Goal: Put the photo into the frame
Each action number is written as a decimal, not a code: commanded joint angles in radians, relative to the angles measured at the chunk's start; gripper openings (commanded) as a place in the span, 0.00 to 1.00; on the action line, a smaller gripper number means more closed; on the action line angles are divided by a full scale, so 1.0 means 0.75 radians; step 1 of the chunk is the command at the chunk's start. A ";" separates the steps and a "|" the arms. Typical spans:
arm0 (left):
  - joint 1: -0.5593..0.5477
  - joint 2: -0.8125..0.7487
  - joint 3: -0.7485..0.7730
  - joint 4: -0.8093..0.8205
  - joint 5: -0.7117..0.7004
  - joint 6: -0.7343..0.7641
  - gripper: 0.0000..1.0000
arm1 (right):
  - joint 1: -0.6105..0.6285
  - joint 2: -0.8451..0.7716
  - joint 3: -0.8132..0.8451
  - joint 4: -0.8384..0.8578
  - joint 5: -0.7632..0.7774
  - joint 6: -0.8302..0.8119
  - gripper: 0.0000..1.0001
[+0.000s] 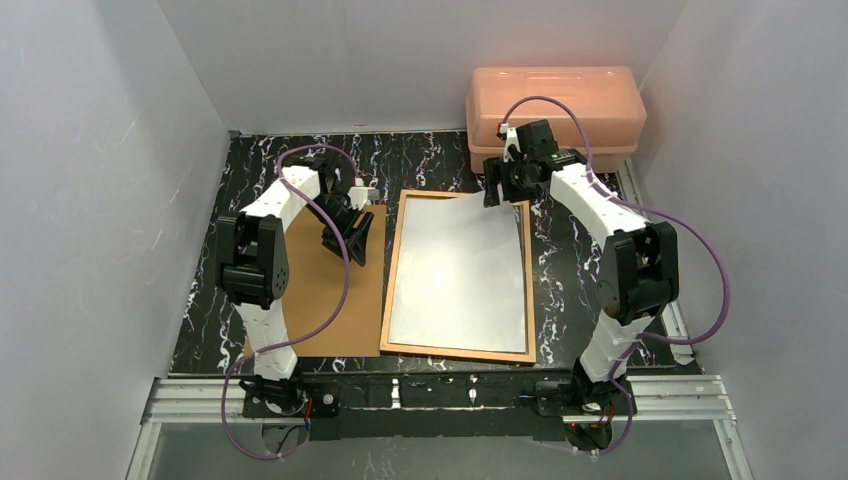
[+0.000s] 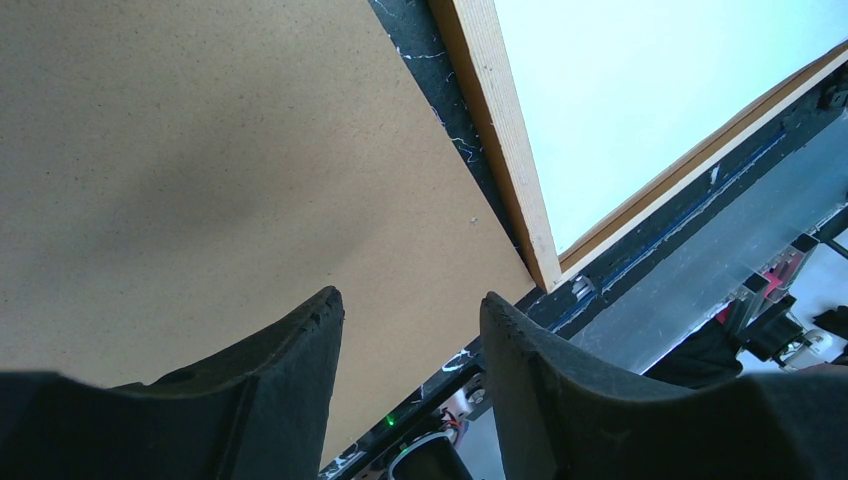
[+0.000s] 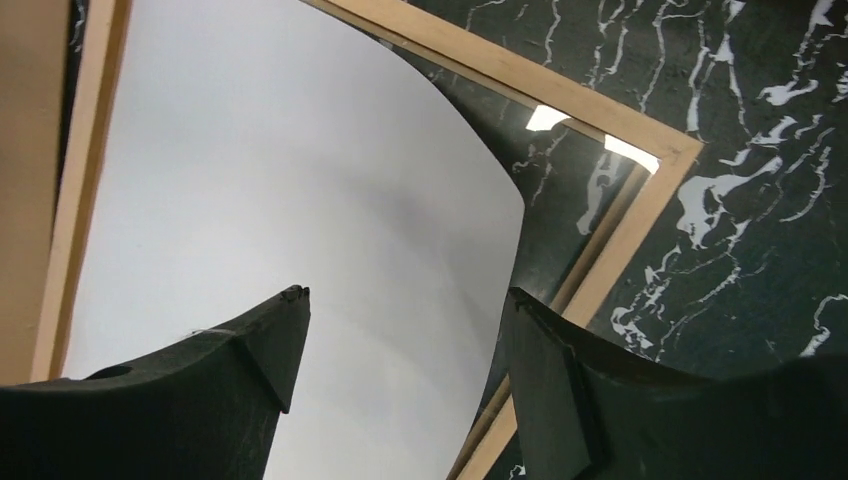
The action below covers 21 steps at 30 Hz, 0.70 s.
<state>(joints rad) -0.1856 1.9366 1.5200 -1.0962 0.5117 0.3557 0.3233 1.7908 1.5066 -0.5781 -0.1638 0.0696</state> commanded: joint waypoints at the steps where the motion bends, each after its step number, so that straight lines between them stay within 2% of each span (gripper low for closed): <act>1: -0.004 -0.042 0.054 -0.037 0.007 0.002 0.51 | 0.008 -0.004 0.037 -0.019 0.199 0.024 0.82; 8: 0.004 -0.045 0.078 -0.053 0.013 0.002 0.52 | 0.010 -0.049 0.018 -0.026 0.550 0.096 0.87; 13: 0.011 -0.049 0.089 -0.058 0.019 -0.006 0.52 | 0.033 -0.106 -0.074 0.018 0.451 0.177 0.80; 17: 0.010 -0.052 0.092 -0.061 0.049 -0.014 0.52 | 0.115 -0.159 -0.204 0.018 0.459 0.269 0.75; 21: -0.008 -0.056 0.088 -0.061 0.057 -0.011 0.52 | 0.121 -0.245 -0.402 0.015 0.485 0.377 0.71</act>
<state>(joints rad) -0.1844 1.9366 1.5623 -1.1080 0.5182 0.3489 0.4091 1.6890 1.3121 -0.5648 0.1761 0.2520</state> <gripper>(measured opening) 0.516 0.719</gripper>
